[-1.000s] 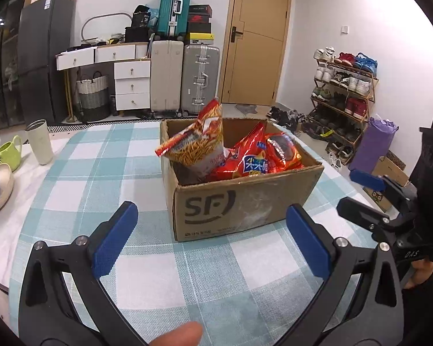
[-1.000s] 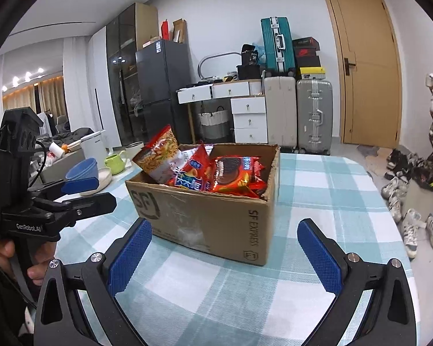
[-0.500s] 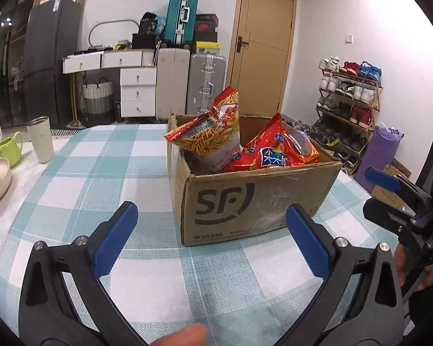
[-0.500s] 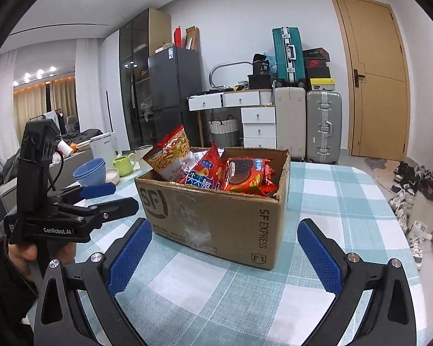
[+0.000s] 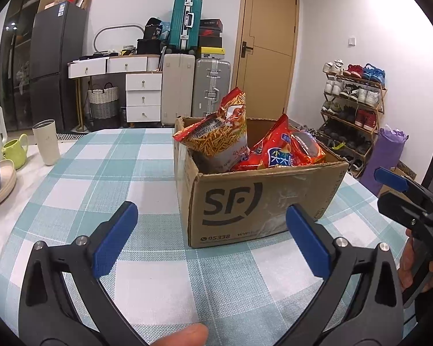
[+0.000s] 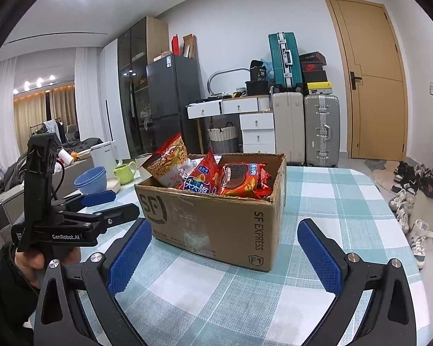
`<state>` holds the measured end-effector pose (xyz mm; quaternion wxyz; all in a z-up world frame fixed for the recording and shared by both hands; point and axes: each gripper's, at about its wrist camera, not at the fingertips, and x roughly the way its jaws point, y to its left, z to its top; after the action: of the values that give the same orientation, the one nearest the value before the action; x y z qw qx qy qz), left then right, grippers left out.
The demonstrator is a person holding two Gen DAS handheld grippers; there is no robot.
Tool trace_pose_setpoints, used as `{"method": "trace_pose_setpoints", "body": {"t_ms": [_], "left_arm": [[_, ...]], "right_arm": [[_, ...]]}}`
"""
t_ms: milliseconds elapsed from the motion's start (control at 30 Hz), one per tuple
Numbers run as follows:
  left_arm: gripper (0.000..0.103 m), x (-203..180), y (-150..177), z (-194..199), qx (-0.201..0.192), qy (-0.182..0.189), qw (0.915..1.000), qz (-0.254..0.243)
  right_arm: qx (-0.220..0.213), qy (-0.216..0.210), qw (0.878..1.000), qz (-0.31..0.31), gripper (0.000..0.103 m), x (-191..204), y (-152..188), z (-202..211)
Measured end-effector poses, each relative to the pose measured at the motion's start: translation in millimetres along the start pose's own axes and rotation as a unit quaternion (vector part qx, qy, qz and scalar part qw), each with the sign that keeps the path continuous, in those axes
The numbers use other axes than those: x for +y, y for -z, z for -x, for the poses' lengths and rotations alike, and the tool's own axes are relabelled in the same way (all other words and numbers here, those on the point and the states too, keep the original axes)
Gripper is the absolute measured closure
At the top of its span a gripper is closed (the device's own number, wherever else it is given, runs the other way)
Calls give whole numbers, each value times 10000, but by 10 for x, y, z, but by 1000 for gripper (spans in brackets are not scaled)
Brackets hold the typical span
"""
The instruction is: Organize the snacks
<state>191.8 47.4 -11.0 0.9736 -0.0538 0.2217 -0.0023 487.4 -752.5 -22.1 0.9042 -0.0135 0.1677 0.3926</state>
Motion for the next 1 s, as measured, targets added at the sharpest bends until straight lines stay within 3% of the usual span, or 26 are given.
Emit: {"method": "trace_pose_setpoints", "body": {"t_ms": [1000], "left_arm": [[1, 57, 37, -55, 21, -32, 10000, 28]], "right_arm": [[-18, -22, 9999, 96, 0, 26, 23, 32]]}}
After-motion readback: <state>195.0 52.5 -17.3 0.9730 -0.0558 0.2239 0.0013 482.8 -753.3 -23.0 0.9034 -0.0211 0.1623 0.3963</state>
